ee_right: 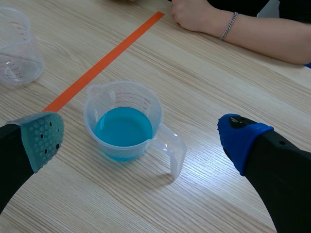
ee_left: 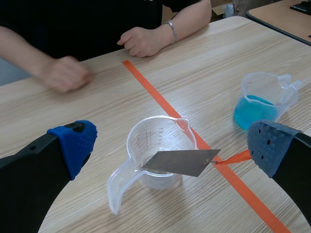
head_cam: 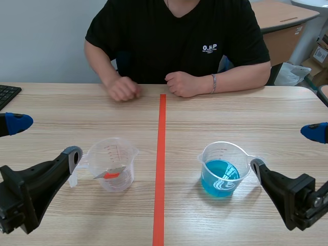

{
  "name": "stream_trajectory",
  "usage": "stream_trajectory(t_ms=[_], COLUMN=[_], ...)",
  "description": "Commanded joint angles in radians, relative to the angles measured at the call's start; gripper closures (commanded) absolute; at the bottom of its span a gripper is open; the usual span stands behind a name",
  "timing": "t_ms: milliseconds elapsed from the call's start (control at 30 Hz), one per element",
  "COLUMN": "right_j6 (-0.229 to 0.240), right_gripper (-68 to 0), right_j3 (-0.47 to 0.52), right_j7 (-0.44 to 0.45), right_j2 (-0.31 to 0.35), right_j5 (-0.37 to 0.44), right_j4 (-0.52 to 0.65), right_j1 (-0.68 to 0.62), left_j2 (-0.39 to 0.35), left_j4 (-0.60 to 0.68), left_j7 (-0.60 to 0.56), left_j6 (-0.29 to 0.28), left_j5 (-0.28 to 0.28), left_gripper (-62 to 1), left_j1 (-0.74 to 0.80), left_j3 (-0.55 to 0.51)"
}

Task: Do the redox reaction experiment.
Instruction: 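Lift the metal plate out of the left beaker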

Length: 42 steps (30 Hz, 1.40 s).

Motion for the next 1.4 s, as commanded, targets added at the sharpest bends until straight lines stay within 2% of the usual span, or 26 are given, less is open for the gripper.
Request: stream_trajectory(t_ms=[0, 467, 733, 900, 1000, 1167, 1367], right_j6=[-0.002, -0.002, -0.002, -0.002, -0.011, -0.045, -0.062], right_gripper=[-67.9, -67.9, -67.9, -67.9, -67.9, -67.9, -67.9], right_j3=[0.002, 0.002, 0.002, -0.025, -0.053, -0.094, -0.15], right_j7=[0.012, 0.016, 0.02, 0.06, 0.098, 0.182, 0.233], right_j2=[0.016, 0.016, 0.017, 0.073, 0.123, 0.198, 0.27], right_j5=[0.006, -0.016, -0.028, -0.042, -0.042, -0.079, -0.138], right_j4=[0.019, 0.019, 0.019, 0.019, 0.019, 0.019, 0.019], right_j1=[0.003, 0.003, 0.003, 0.003, 0.003, 0.004, 0.02], left_j2=[0.0, -0.005, -0.074, -0.086, -0.086, -0.086, -0.068], left_j4=[0.014, 0.014, 0.014, 0.012, 0.004, -0.045, -0.134], left_j7=[-0.014, -0.014, -0.018, -0.017, -0.018, -0.024, -0.039], left_j6=[-0.008, -0.003, 0.085, 0.151, 0.171, 0.175, 0.174], left_j5=[-0.006, -0.002, -0.002, -0.002, -0.001, 0.005, 0.002], left_gripper=[-62.3, -62.3, -62.3, -62.3, -62.3, -62.3, -62.3], left_j1=[-0.005, 0.011, 0.114, 0.231, 0.322, 0.443, 0.48], left_j3=[0.002, 0.002, -0.012, -0.08, -0.124, -0.148, -0.137])
